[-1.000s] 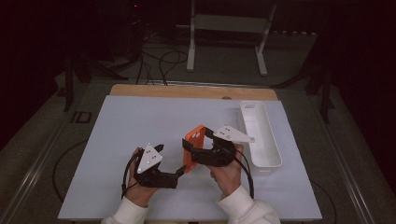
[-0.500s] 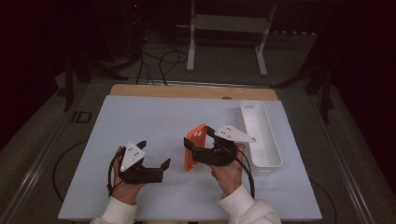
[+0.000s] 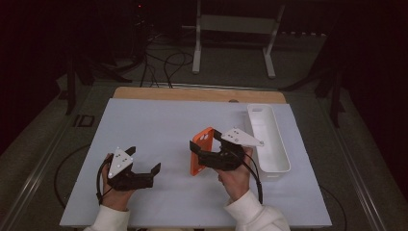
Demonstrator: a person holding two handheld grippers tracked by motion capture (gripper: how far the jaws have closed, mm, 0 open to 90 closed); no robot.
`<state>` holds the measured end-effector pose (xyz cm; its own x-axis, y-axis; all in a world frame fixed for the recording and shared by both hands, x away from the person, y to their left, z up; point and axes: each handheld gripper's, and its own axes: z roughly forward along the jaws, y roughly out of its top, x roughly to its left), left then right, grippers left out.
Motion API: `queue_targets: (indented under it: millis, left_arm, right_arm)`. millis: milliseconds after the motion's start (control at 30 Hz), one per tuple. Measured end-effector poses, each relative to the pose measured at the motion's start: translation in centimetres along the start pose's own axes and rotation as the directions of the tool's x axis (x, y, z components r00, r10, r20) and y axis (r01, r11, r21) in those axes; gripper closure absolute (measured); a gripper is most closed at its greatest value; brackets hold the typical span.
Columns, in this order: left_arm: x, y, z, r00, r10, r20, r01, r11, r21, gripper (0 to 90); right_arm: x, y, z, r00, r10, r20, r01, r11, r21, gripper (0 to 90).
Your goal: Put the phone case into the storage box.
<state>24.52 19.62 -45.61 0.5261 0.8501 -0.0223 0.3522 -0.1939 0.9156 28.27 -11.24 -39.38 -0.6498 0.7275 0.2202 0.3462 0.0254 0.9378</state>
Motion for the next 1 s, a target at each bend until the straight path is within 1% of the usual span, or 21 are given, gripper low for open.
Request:
queue_targets:
  millis: [67, 133, 200, 333, 400, 500, 567, 600, 667, 833, 1000]
  left_arm:
    - [0.5, -0.4, -0.3, 0.9999, -0.006, -0.008, 0.006, 1.0, -0.001, 0.0]
    - [0.9, -0.9, -0.7, 0.9998, -0.016, -0.014, 0.016, 0.9998, -0.013, 0.0]
    - [1.3, -1.7, -1.2, 0.9996, -0.019, -0.018, 0.019, 0.9997, -0.018, 0.0]
    - [1.6, -2.9, -1.7, 0.9995, -0.013, -0.028, 0.013, 0.9998, -0.017, 0.0]
    - [1.5, -3.4, -1.9, 0.9995, 0.0, -0.032, -0.001, 0.9999, -0.014, 0.0]
    - [1.4, -3.8, -2.0, 0.9988, 0.025, -0.043, -0.025, 0.9995, -0.017, 0.0]
    - [1.3, -3.9, -2.1, 0.9985, 0.03, -0.045, -0.031, 0.9994, -0.017, 0.0]
    - [1.3, -4.1, -2.2, 0.9981, 0.041, -0.047, -0.042, 0.9989, -0.019, 0.0]
    - [1.2, -4.3, -2.2, 0.9973, 0.049, -0.053, -0.05, 0.9986, -0.016, 0.0]
    - [1.2, -4.6, -2.2, 0.9979, 0.046, -0.046, -0.046, 0.9988, -0.015, 0.1]
    - [1.2, -4.8, -2.3, 0.9979, 0.045, -0.048, -0.045, 0.9989, -0.01, 0.1]
  right_arm:
    - [-0.1, 0.0, 0.0, 1.0, 0.001, 0.0, -0.001, 1.0, 0.0, 16.2]
    - [-0.1, 0.0, 0.0, 1.0, 0.003, 0.002, -0.003, 1.0, -0.001, 16.2]
    - [-0.2, 0.1, 0.0, 1.0, 0.004, 0.003, -0.004, 1.0, -0.003, 16.2]
    - [-0.1, 0.2, -0.1, 1.0, 0.004, 0.005, -0.003, 1.0, -0.006, 16.2]
    - [-0.1, 0.3, -0.2, 1.0, -0.001, 0.007, 0.001, 1.0, -0.008, 16.2]
    - [-0.1, 0.5, -0.3, 1.0, 0.002, 0.01, -0.002, 1.0, -0.019, 16.2]
    - [-0.2, 0.6, -0.4, 1.0, 0.003, 0.009, -0.003, 1.0, -0.022, 16.2]
    - [-0.2, 0.7, -0.4, 0.9999, 0.004, 0.009, -0.004, 1.0, -0.023, 16.2]
    - [-0.4, 0.9, -0.5, 0.9999, 0.005, 0.013, -0.005, 1.0, -0.029, 16.2]
    - [-0.6, 1.5, -0.7, 0.9998, 0.005, 0.02, -0.004, 0.999, -0.044, 16.2]
    - [-0.8, 1.8, -0.5, 0.9995, 0.007, 0.032, -0.006, 0.999, -0.047, 16.1]
